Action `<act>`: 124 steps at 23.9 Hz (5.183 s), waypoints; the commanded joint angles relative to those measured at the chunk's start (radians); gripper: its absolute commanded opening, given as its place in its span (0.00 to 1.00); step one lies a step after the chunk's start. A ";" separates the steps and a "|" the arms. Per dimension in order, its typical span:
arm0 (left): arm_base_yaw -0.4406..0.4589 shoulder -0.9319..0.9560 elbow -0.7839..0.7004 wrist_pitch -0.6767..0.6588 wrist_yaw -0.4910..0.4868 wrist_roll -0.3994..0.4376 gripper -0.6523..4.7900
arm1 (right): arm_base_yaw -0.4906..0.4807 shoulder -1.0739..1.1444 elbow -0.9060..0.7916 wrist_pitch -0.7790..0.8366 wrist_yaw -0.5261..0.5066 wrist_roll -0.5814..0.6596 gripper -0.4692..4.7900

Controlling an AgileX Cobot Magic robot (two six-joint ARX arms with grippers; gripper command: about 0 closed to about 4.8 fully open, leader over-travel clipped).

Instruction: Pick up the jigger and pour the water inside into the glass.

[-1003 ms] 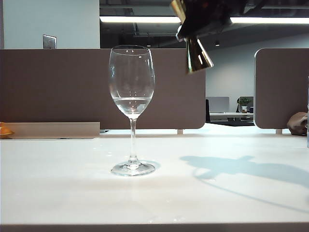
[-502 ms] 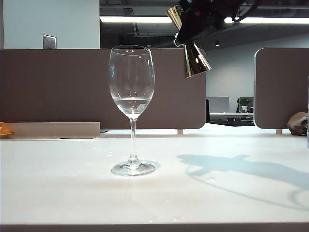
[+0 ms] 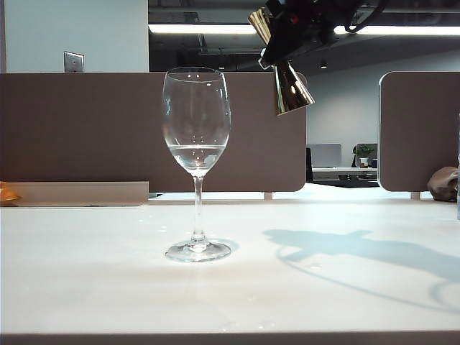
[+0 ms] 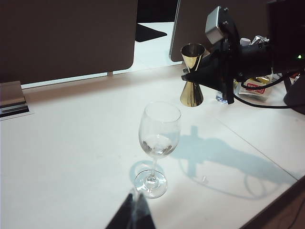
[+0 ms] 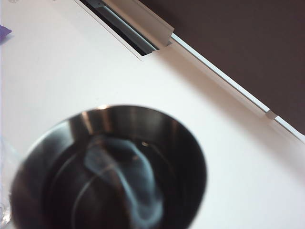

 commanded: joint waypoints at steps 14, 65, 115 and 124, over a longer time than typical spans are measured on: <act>0.002 0.001 0.004 0.013 0.004 0.001 0.12 | 0.074 0.042 0.008 -0.032 0.015 -0.091 0.09; 0.002 0.001 0.004 0.013 0.004 0.001 0.12 | 0.166 0.092 0.109 -0.129 0.202 -0.536 0.09; 0.002 0.001 0.004 0.013 0.005 0.001 0.12 | 0.202 0.105 0.220 -0.066 0.345 -1.107 0.09; 0.002 0.001 0.004 0.013 0.004 0.001 0.12 | 0.202 0.105 0.229 -0.077 0.314 -1.168 0.09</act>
